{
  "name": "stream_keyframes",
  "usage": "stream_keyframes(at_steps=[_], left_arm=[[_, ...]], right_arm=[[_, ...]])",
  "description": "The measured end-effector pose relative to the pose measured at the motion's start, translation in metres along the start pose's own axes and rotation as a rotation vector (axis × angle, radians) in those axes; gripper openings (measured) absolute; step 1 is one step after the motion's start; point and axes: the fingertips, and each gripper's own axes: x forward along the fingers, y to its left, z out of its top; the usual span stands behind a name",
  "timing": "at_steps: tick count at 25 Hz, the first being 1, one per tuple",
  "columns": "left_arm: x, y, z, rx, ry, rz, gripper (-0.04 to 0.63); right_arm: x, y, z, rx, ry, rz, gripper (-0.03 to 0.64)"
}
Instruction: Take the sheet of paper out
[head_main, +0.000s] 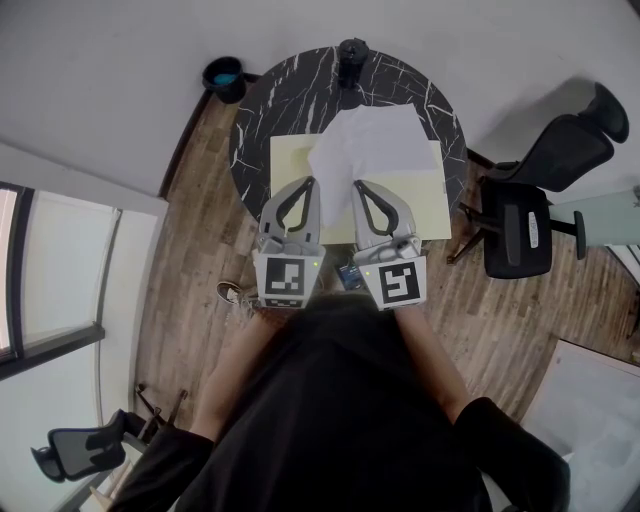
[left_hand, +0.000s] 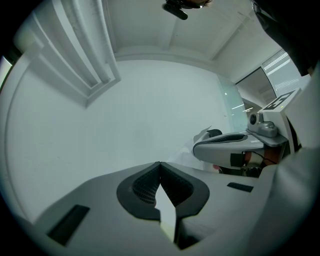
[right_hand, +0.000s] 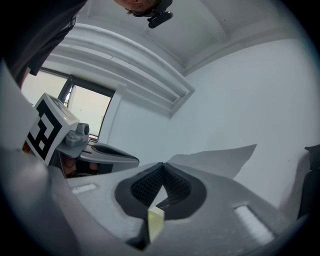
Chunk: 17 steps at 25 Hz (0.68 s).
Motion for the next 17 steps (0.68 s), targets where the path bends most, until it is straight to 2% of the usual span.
stream_keyframes(at_steps=[17], left_arm=[[-0.0039, -0.0009, -0.0082, -0.01, 0.017, 0.009, -0.006]], right_arm=[[-0.0027, -0.0022, -0.0072, 0.005, 0.011, 0.001, -0.005]])
